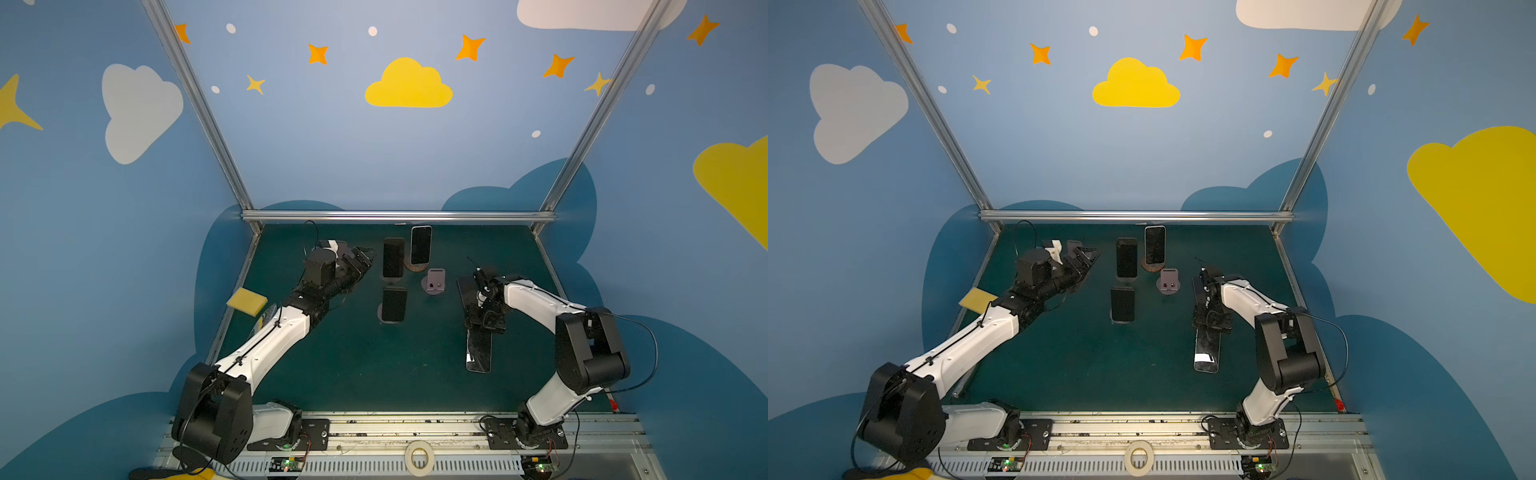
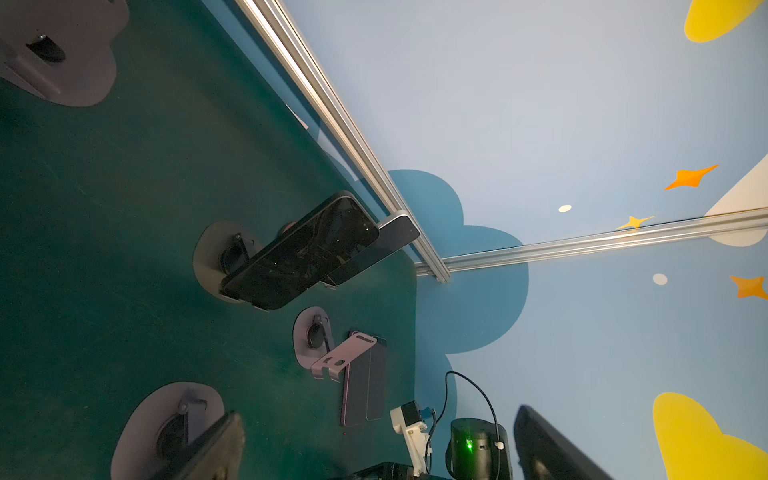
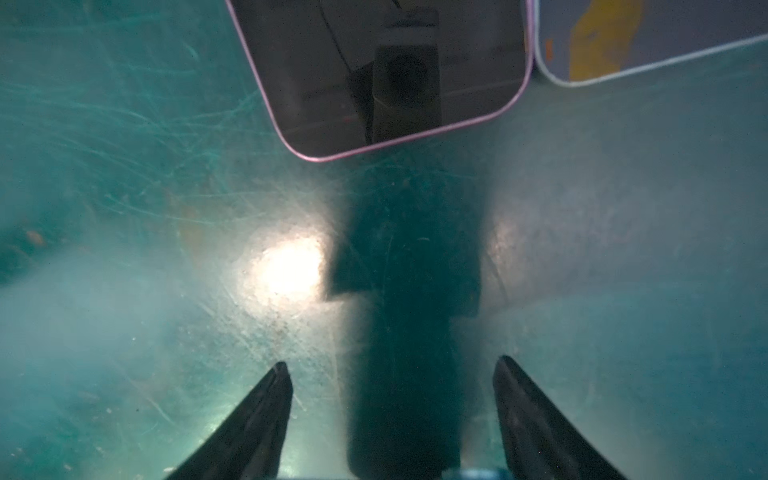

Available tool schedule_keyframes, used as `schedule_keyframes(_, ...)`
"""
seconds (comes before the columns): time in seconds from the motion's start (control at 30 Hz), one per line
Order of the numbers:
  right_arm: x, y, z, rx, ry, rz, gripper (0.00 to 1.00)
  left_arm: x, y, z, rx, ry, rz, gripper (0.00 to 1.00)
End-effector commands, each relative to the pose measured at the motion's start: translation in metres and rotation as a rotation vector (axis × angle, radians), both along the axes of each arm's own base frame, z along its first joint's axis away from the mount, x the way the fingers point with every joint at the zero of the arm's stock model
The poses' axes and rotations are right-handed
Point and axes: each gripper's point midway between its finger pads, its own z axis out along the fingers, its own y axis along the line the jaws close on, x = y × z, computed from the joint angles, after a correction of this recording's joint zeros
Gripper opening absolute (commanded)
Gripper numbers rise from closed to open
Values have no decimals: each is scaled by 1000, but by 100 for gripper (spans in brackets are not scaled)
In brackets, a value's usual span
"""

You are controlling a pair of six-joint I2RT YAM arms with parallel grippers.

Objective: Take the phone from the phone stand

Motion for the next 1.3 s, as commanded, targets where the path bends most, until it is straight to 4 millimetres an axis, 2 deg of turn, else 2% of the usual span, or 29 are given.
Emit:
schedule_keyframes(0.0, 5, -4, -4, -29, 16, -24, 55, 4, 0, 11, 1, -35, -1, 100)
schedule_keyframes(0.47, 8, -15, -17, -138, -21, -85, 60, 6, -2, 8, -6, -24, -7, 100)
schedule_keyframes(0.53, 9, -14, -19, -137, -20, -85, 58, 6, -2, 8, -6, -24, -7, 100)
schedule_keyframes(0.7, 13, -12, -19, -131, -35, -97, 63, 5, 0, 7, 0, -20, 0, 100)
schedule_keyframes(1.07, -8, 4, -32, -73, 6, -96, 65, 5, 1, 8, -10, -16, 5, 100)
schedule_keyframes(1.27, -12, -2, -24, -106, -16, -105, 67, 5, 1, 8, -10, -16, 6, 100)
